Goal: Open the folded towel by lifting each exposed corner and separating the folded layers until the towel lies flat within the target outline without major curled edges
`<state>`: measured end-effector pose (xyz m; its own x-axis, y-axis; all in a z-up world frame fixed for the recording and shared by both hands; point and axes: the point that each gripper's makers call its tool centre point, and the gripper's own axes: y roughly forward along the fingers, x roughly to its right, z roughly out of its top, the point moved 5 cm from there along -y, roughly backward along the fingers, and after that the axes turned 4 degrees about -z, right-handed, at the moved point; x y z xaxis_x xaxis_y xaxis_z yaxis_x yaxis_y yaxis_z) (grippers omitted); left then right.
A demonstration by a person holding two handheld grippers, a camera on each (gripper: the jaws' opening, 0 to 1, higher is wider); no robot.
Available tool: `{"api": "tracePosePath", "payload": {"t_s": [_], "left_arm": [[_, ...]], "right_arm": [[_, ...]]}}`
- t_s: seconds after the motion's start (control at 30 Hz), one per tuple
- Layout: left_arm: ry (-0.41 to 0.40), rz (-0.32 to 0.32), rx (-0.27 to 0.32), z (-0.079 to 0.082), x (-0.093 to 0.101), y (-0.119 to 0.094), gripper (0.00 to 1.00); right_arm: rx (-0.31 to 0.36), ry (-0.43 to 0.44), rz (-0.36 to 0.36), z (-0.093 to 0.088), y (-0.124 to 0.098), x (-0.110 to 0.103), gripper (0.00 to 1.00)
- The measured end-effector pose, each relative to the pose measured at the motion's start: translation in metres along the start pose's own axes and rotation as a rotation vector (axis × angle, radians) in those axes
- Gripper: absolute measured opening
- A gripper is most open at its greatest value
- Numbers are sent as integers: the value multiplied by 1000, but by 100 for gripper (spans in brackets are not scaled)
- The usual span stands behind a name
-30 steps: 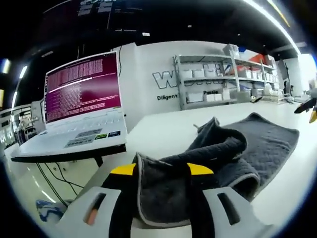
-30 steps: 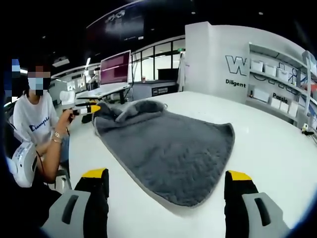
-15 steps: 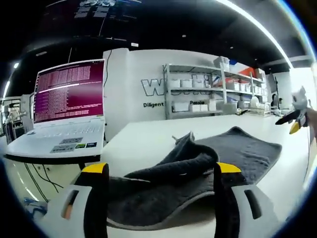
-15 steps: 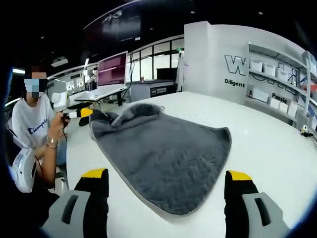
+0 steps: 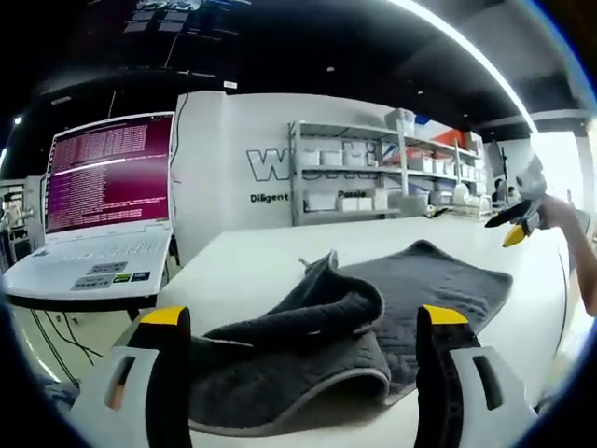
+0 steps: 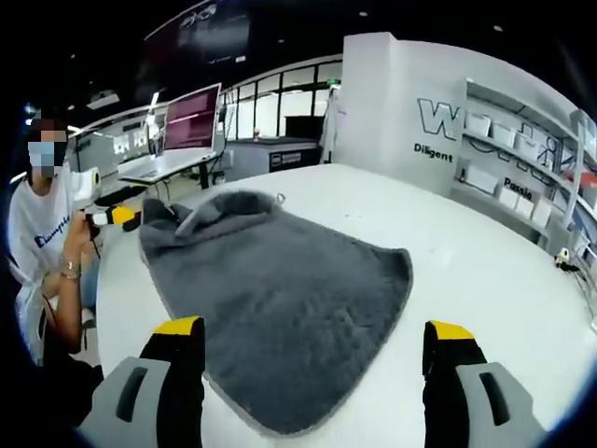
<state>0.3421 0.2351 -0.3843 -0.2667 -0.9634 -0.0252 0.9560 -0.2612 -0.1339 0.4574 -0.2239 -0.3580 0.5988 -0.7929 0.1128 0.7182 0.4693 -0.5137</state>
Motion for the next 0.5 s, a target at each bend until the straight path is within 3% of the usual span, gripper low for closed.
{"api": "tracePosePath", "payload": {"t_s": [0.17, 0.33, 0.5], "left_arm": [[-5, -3, -2, 0, 1, -2, 99], [-5, -2, -5, 0, 2, -3, 99], [-6, -10, -13, 0, 4, -2, 99]], "right_arm": [[-34, -38, -38, 7, 20, 11, 95], [-39, -36, -32, 4, 34, -7, 82], [-59, -24, 10, -3, 49, -22, 61]]}}
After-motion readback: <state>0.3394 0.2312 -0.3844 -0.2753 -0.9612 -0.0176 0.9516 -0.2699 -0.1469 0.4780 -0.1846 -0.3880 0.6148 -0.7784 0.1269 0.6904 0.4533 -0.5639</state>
